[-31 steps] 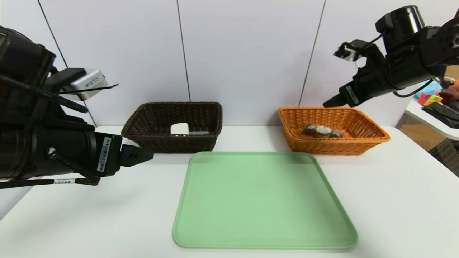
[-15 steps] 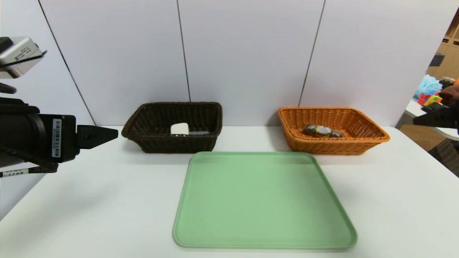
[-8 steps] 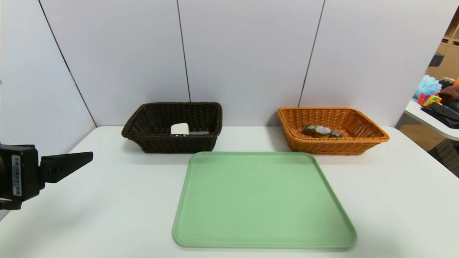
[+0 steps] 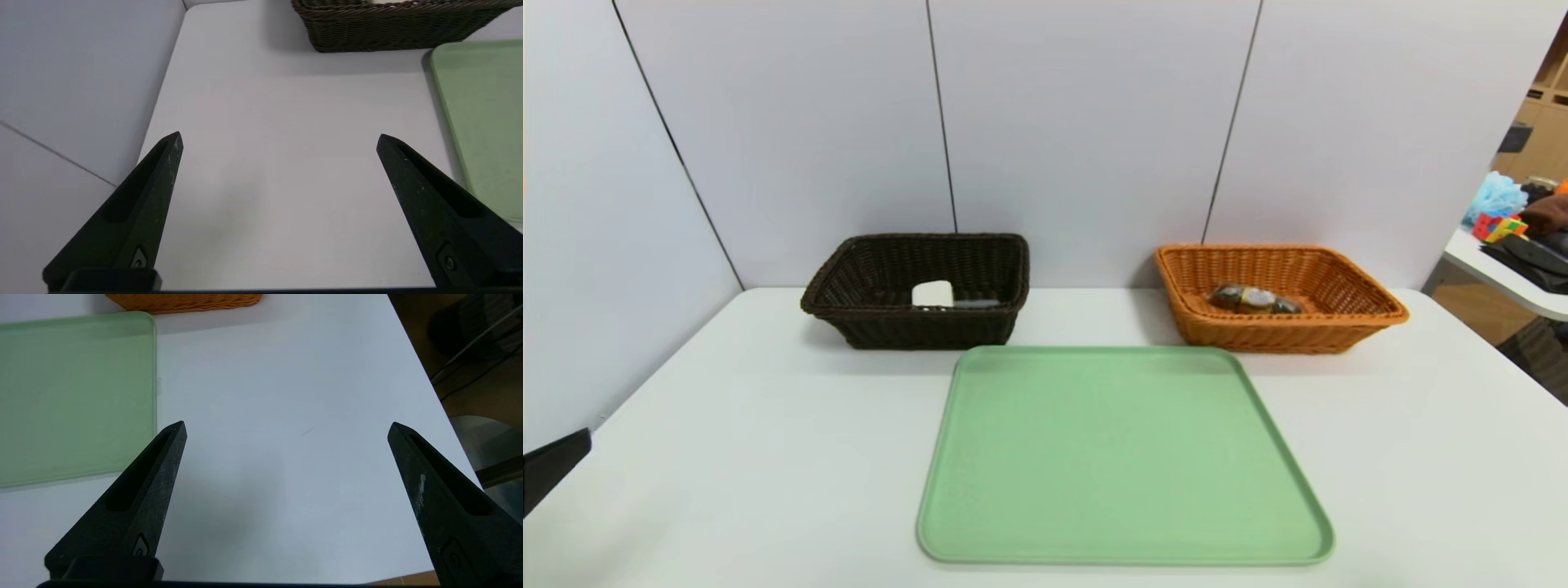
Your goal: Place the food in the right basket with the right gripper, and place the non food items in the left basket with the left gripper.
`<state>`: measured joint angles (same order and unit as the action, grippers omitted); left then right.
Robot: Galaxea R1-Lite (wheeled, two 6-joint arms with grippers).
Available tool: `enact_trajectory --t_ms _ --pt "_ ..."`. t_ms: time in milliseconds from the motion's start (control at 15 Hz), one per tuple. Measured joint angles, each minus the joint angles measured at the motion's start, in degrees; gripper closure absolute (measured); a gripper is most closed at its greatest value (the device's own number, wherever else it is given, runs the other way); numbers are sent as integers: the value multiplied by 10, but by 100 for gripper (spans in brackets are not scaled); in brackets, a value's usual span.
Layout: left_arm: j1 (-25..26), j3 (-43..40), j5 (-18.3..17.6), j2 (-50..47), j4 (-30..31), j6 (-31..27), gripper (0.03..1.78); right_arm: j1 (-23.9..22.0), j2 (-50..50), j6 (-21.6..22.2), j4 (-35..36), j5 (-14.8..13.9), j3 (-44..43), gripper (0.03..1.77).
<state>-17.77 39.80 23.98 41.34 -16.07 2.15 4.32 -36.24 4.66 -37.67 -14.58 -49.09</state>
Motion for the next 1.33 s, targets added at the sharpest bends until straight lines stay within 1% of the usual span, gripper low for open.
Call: enact_trajectory --t_ms 133,267,400,533,800,867,1000,1067,1133,1333 --pt "34 -31 -14 -39 9 -2 12 -18 21 0 1 3 10 11" --pt "70 -52 -38 -74 18 -11 12 -40 39 1 0 8 14 11" --pt "98 -64 -45 -100 21 -22 12 -57 59 0 -3 16 19 11" --pt "117 -81 -50 -127 22 -24 12 -70 80 -1 -20 19 23 11" --pt "145 -115 -86 -189 20 -23 12 -89 117 -15 -32 32 28 11" --pt "148 -122 -91 -205 19 -25 12 -93 128 -16 -40 42 31 11" --pt "153 -131 -95 -234 16 -33 12 -107 152 -17 -58 87 35 11" --pt "156 -137 -95 -247 16 -41 12 -113 163 -19 -61 104 37 10" --pt "160 -143 -98 -261 17 -49 12 -118 176 -25 -62 111 43 10" --pt "177 -167 -129 -306 15 -58 12 -121 194 -29 -61 113 52 10"
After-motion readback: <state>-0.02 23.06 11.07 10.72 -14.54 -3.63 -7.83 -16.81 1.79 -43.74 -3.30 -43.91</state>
